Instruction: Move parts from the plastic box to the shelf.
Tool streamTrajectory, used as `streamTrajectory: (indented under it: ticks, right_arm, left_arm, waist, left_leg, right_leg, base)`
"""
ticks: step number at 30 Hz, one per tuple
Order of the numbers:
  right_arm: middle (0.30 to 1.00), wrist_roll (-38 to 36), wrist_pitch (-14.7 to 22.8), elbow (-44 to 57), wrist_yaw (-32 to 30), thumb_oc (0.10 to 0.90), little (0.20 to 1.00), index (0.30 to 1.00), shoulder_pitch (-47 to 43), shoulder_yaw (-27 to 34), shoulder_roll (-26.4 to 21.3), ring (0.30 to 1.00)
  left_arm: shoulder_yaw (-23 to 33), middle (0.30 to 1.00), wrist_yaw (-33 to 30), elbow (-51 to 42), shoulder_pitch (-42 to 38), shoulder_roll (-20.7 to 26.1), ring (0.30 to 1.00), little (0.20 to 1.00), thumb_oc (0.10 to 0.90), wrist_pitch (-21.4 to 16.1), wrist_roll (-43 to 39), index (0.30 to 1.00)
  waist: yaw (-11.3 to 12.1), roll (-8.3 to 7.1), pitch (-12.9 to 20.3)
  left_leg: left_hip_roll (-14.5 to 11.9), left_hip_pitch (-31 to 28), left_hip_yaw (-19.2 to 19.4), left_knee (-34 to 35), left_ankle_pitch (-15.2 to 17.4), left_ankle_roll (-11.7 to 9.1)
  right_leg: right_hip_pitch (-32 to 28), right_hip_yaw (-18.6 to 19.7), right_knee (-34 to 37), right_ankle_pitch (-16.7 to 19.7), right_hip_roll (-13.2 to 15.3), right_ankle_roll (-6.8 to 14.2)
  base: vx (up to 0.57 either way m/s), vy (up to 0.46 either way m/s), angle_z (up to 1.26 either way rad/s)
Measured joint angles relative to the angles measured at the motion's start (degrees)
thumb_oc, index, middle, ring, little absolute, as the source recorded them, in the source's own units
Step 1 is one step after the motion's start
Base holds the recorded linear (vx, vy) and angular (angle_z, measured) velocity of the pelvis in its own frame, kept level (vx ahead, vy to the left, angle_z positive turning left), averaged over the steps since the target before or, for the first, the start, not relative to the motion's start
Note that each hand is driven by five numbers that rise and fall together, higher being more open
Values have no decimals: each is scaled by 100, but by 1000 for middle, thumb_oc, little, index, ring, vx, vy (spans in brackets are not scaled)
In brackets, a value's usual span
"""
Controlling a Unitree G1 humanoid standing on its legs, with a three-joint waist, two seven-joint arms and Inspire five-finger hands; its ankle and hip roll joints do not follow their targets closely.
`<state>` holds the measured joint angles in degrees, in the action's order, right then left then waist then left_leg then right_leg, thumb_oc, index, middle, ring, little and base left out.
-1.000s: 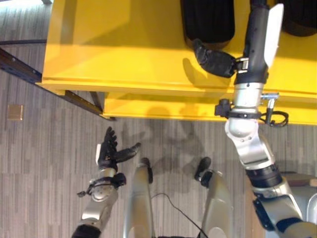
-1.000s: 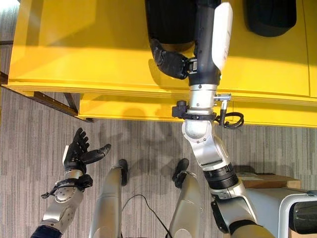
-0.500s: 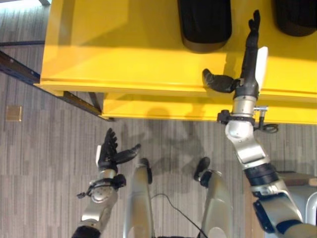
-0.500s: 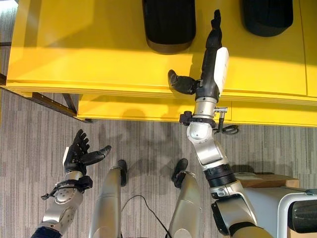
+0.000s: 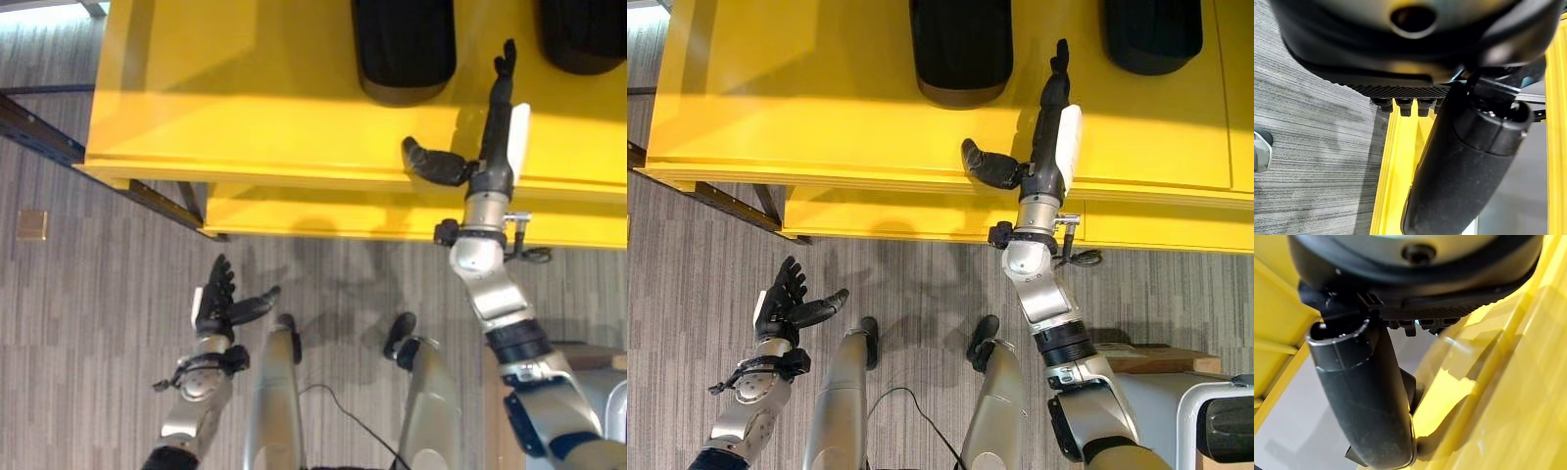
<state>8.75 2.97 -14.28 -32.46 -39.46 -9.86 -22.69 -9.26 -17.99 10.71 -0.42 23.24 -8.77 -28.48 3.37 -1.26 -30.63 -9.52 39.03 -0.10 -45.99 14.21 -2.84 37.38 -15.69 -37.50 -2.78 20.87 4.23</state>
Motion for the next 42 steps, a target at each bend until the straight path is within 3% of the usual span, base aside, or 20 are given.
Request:
streamTrajectory:
  ticks: [5, 13, 20, 27, 29, 32, 39, 42]
  right_arm:
    - [1000, 73, -14, 1, 13, 900, 1000, 1000, 1, 6, -290, 1000]
    - [1000, 924, -273, -16, 23, 900, 1000, 1000, 28, 275, -1031, 1000]
    - [1000, 939, -351, -235, 33, 900, 1000, 1000, 137, 446, -1399, 1000]
    - [1000, 1459, -337, -598, 348, 900, 1000, 1000, 353, 556, -2509, 1000]
    - [1000, 1621, -327, -850, 494, 900, 1000, 1000, 300, 359, -2985, 1000]
    - [1000, 1788, -344, -1220, 668, 900, 1000, 1000, 124, 178, -3299, 1000]
    - [1000, 1804, -292, -1830, 950, 900, 1000, 1000, -363, -365, -3639, 1000]
    - [1000, 1810, -183, -2094, 1125, 900, 1000, 1000, -827, -1003, -3947, 1000]
  left_arm:
    - [0, 1000, 23, 5, 4, 0, 1000, 1000, 900, 0, 0, 1000]
    - [54, 1000, 110, 3, 4, 12, 1000, 1000, 900, -6, 3, 1000]
    - [82, 1000, 132, 6, 10, 12, 1000, 1000, 900, -19, 3, 1000]
    - [117, 1000, 356, 5, 171, 13, 1000, 1000, 900, -36, 2, 1000]
    - [140, 1000, 438, 5, 193, 16, 1000, 1000, 900, -47, 2, 1000]
    - [188, 1000, 496, 14, 232, 27, 1000, 1000, 900, -47, 1, 1000]
    - [237, 1000, 618, 10, 230, 27, 1000, 1000, 900, -53, -16, 1000]
    - [237, 1000, 638, 10, 244, 35, 1000, 1000, 900, -57, -43, 1000]
  waist:
    - [2, 0, 0]
    - [-28, 0, 0]
    - [-33, -1, 0]
    - [-19, -12, -3]
    - [2, -22, -5]
    - [-12, -51, -5]
    - [-16, -59, -6]
    - [-12, -62, -6]
  left_leg:
    - [1, -1, 0, 4, 0, 0]
    - [-15, -40, 10, 24, 0, -1]
    - [-37, -127, 43, 53, 2, 1]
    - [-34, -146, 52, 77, 0, 1]
    - [-33, -164, 48, 87, 0, 1]
    - [-33, -235, 50, 128, -2, -3]
    - [-36, -224, 43, 152, -15, -24]
    - [-37, -227, 51, 157, -15, -24]
  right_leg:
    - [1, 1, -2, 1, 0, -3]
    - [1, 28, 0, 18, -21, -37]
    - [-45, 64, 27, 24, -47, -37]
    - [-100, 55, 126, 87, -62, -7]
    - [-126, 48, 139, 89, -65, -1]
    - [-198, 38, 180, 87, -69, 6]
    - [-198, 19, 209, 120, -77, 35]
    - [-204, 22, 236, 131, -77, 24]
  base:
    - [0, 0, 0]
    - [0, -2, -1]
    - [-2, -8, -2]
    - [0, 0, 0]
    - [0, 0, 0]
    - [0, 0, 0]
    - [0, 0, 0]
    - [0, 0, 0]
